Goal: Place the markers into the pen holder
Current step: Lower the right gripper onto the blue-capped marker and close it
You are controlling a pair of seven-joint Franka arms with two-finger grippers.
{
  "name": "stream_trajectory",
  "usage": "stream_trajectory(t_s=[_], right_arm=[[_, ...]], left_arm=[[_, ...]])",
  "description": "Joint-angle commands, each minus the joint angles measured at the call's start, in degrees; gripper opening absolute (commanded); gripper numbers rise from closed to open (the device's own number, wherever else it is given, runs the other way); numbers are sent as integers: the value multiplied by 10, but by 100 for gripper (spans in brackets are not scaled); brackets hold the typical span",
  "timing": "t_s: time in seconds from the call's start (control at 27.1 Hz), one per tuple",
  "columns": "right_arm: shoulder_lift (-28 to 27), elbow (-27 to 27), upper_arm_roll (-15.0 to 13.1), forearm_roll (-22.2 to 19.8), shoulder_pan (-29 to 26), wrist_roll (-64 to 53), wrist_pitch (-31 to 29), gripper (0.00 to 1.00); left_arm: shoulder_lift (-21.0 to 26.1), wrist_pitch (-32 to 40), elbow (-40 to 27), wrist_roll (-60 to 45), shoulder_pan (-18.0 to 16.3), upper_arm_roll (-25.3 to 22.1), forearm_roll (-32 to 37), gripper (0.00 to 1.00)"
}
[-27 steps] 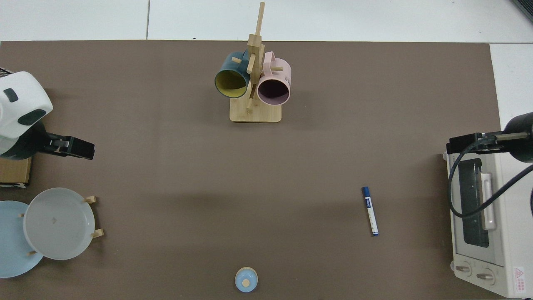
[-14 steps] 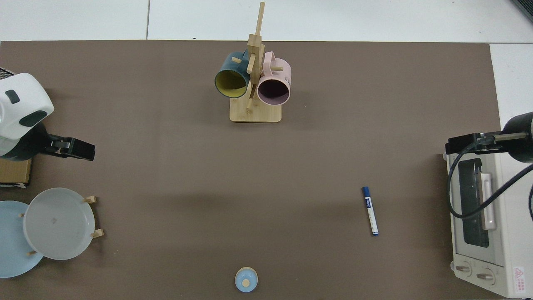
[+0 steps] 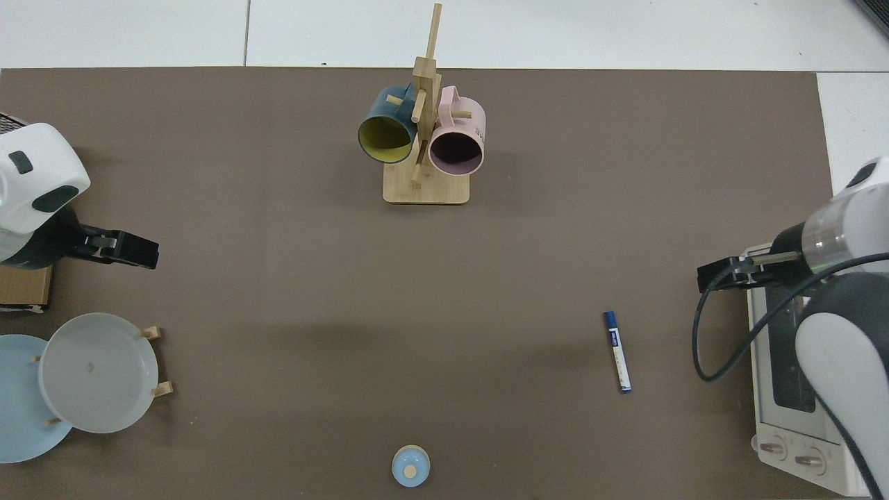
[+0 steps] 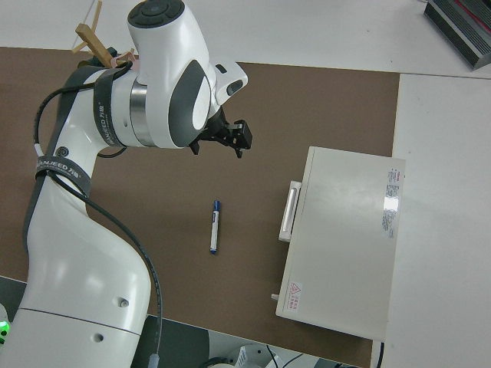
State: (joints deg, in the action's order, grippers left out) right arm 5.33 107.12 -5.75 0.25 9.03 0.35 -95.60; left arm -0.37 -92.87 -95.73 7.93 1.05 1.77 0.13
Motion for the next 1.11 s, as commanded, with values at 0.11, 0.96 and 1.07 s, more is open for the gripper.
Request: stream_trajectory(t_s=[0.11,0.96,1.07], right_arm=[[40,170,0,1,55,16,-120,100],[28,380,-1,-1,84,98,-390,100],[23,383,-1,0,82,98,-391,100]], left_arm=[[-17,-8,-23,2,4,-4,4,100],[-18,-7,-24,2,4,-4,2,100],[-18,-7,-24,2,4,-4,2,100]])
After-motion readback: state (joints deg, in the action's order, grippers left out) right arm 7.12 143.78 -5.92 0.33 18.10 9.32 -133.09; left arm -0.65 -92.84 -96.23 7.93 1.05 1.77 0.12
